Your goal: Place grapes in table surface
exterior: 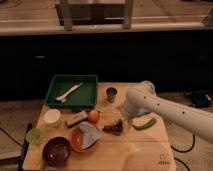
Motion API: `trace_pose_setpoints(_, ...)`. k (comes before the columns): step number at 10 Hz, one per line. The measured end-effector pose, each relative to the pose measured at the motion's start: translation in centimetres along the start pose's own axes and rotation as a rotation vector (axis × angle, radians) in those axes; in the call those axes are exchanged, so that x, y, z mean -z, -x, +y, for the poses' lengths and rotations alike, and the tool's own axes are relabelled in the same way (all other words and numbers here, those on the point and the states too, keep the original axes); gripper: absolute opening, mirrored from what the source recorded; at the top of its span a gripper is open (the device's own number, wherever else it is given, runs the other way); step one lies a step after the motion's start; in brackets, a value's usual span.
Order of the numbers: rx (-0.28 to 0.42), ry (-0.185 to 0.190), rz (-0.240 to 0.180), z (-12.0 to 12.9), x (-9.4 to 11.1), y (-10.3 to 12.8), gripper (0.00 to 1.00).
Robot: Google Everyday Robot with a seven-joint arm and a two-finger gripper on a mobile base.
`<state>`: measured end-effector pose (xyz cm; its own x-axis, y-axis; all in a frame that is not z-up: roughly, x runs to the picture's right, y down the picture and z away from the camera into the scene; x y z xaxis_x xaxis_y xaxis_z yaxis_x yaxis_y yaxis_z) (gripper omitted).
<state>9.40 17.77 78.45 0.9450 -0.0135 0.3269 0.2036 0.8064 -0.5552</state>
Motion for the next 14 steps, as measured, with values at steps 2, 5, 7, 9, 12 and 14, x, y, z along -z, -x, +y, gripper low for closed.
trace_pose_setpoints(2, 0.005, 0.004, -0.012, -0.1, -0.4, 0.0, 0.8)
trace_pose_setpoints(5, 0.007, 0.01, -0.029, -0.1, -0.9, -0.1, 0.8)
trace_pose_setpoints(7, 0.009, 0.013, -0.038, -0.2, -1.2, -0.2, 0.8)
trace_pose_setpoints(9, 0.011, 0.018, -0.047, -0.2, -1.5, -0.2, 0.8)
trace_pose_setpoints(12, 0.01, 0.023, -0.057, -0.2, -1.9, -0.2, 0.8)
trace_pose_setpoints(14, 0.011, 0.026, -0.063, -0.2, -2.1, -0.1, 0.8)
